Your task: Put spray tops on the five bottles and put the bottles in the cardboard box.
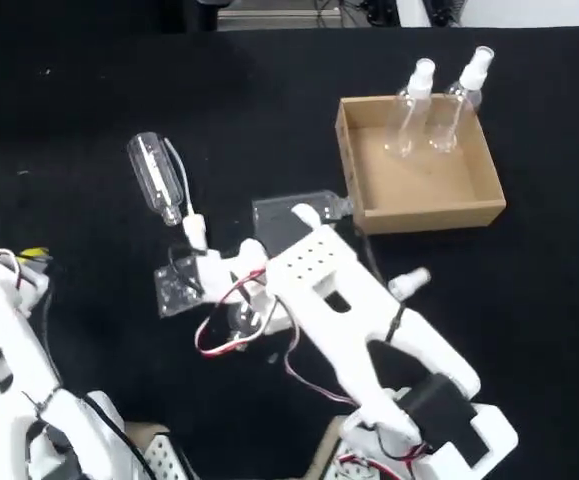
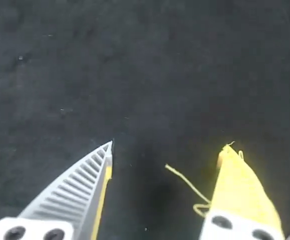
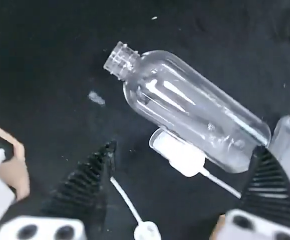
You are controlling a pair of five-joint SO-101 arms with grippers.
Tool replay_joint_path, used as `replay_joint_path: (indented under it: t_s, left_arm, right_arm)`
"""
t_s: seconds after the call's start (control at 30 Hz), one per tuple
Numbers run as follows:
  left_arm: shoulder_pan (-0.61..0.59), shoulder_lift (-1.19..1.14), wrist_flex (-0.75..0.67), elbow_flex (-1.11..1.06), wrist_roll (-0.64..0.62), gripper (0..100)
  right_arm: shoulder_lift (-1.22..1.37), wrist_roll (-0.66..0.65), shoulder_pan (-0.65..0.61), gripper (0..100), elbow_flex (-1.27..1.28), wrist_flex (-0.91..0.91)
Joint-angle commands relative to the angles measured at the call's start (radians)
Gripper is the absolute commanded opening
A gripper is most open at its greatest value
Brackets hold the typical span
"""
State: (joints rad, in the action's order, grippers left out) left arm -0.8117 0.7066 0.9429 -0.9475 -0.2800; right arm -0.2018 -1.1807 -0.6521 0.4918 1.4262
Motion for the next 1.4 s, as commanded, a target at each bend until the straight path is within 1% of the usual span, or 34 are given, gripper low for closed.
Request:
replay_joint_path:
  t_s: [0.0,0.13,0.27,0.37,0.57,0.73,0.87,0.97,1.07,1.13,1.17,1.2,1.3,1.37]
  left_arm:
    - [-0.05,-0.017,-0.015,0.077,-0.037,31]
    - [-0.07,-0.017,-0.017,0.077,-0.052,31]
    - [-0.071,-0.017,-0.017,0.079,-0.052,31]
    - [-0.073,-0.017,-0.02,0.079,-0.052,31]
    - [-0.073,-0.017,-0.021,0.079,-0.054,31]
    - [-0.073,-0.02,-0.014,0.088,-0.054,31]
    - [-0.071,-0.02,-0.014,0.085,-0.054,31]
    - [-0.071,-0.02,-0.014,0.085,-0.054,31]
    - [-0.071,-0.02,-0.014,0.085,-0.054,31]
    - [-0.071,-0.02,-0.014,0.085,-0.054,31]
    - [-0.071,-0.02,-0.014,0.085,-0.054,31]
    - [-0.071,-0.02,-0.014,0.085,-0.054,31]
    - [-0.067,-0.02,-0.014,0.085,-0.054,31]
    - [-0.067,-0.02,-0.014,0.085,-0.054,31]
  right_arm:
    - [0.012,-0.064,-0.011,36.0,-0.036,-0.044]
    - [0.012,-0.106,-0.012,36.0,0.018,-0.129]
    - [0.012,-0.109,-0.012,36.0,0.09,-0.258]
    - [0.012,-0.109,-0.012,36.0,0.139,-0.311]
    - [0.027,-0.109,-0.006,36.0,0.162,-0.333]
    - [0.147,-0.11,-0.009,35.9,0.133,-0.344]
    - [0.217,-0.104,-0.006,35.1,0.05,-0.334]
    - [0.262,-0.104,-0.006,27.7,0.018,-0.342]
    - [0.303,-0.097,-0.006,12.9,-0.019,-0.342]
    - [0.323,-0.025,-0.008,1.1,-0.059,-0.342]
    - [0.328,0.029,-0.009,1.0,-0.087,-0.342]
    - [0.329,0.095,-0.008,3.3,-0.117,-0.339]
    - [0.306,0.288,-0.008,0.9,-0.232,-0.322]
    - [0.265,0.402,-0.006,1.1,-0.312,-0.273]
